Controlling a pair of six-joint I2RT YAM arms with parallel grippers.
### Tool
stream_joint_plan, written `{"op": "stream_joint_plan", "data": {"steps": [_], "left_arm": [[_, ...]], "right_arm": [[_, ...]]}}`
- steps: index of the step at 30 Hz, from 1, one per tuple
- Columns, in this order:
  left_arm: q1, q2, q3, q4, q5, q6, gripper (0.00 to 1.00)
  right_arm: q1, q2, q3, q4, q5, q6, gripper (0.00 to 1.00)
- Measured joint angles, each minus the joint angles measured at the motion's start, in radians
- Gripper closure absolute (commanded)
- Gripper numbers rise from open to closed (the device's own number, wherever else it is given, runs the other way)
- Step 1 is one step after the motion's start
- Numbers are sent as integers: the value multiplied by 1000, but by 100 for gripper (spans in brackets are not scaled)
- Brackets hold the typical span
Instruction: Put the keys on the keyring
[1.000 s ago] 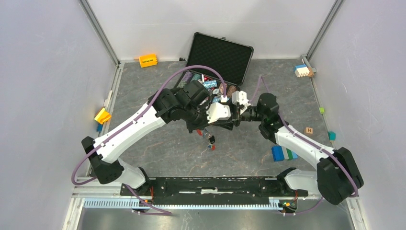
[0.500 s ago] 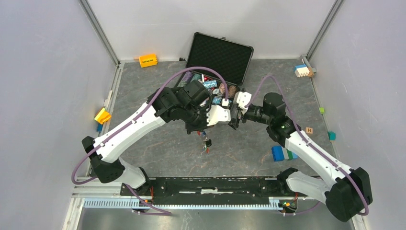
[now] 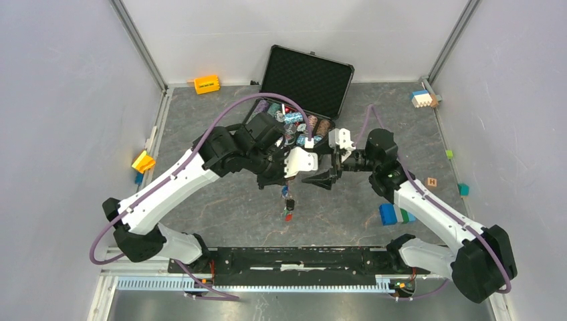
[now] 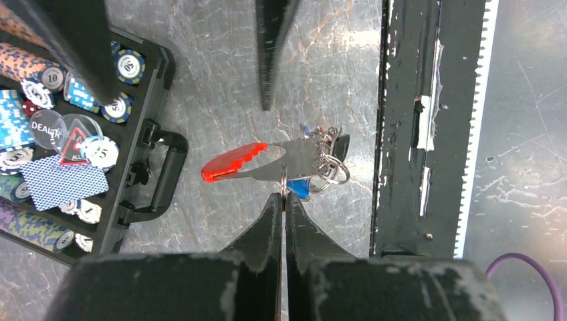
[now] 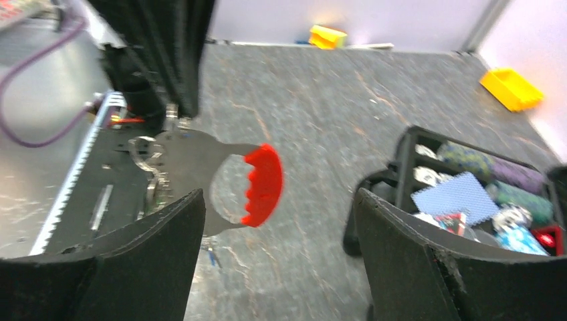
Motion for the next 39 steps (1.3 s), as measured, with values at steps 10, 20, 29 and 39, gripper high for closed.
{"op": "stream_joint_plan", "data": {"steps": [10, 20, 29, 39], "left_arm": [[-2, 40, 35, -10, -21, -2, 98], [-36, 124, 121, -59, -105, -41, 98], [-48, 124, 126, -73, -115, -54, 98], [-52, 124, 126, -76, -114, -61, 98]], "right_arm": [[17, 31, -97, 425, -161, 380, 44], [63, 132, -108, 693, -174, 602, 57], [66, 139, -107, 625, -158, 549, 68], [75, 140, -107, 553, -146, 499, 70]]}}
